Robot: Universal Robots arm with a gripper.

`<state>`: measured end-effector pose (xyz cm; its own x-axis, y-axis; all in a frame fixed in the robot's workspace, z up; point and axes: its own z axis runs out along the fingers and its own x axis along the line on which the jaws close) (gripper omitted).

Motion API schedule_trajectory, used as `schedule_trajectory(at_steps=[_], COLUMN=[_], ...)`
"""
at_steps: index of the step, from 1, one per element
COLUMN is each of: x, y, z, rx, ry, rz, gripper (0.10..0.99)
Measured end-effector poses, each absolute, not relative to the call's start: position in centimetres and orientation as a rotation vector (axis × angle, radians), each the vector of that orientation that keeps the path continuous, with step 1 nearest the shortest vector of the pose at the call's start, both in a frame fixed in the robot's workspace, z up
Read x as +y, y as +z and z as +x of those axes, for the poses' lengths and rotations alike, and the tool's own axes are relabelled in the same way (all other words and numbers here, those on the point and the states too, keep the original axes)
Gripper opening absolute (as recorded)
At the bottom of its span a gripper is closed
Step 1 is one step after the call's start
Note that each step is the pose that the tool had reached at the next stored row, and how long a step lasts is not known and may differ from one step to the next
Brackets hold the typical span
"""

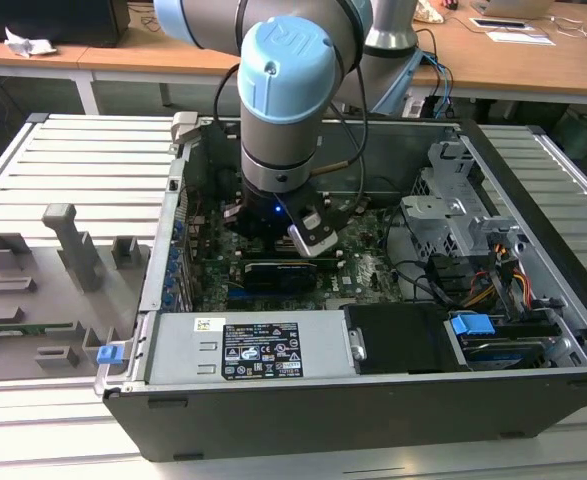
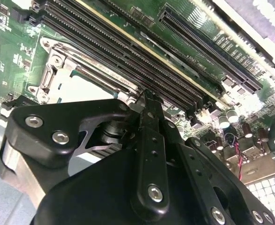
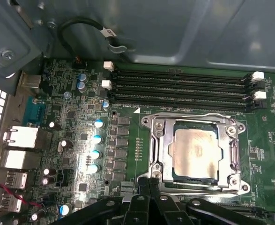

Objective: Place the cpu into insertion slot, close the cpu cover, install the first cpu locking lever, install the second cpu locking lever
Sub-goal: 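Install the second cpu locking lever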

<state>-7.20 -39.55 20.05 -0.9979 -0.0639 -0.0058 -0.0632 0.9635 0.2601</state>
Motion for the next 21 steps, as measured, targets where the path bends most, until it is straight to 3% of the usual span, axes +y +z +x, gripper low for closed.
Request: schedule_trajectory(at_steps=[21], x=[-39.49], y=[20.31], z=[-7.88], rx=[-3.108], ry=[-0.431], rz=[0.101], gripper=[0.106])
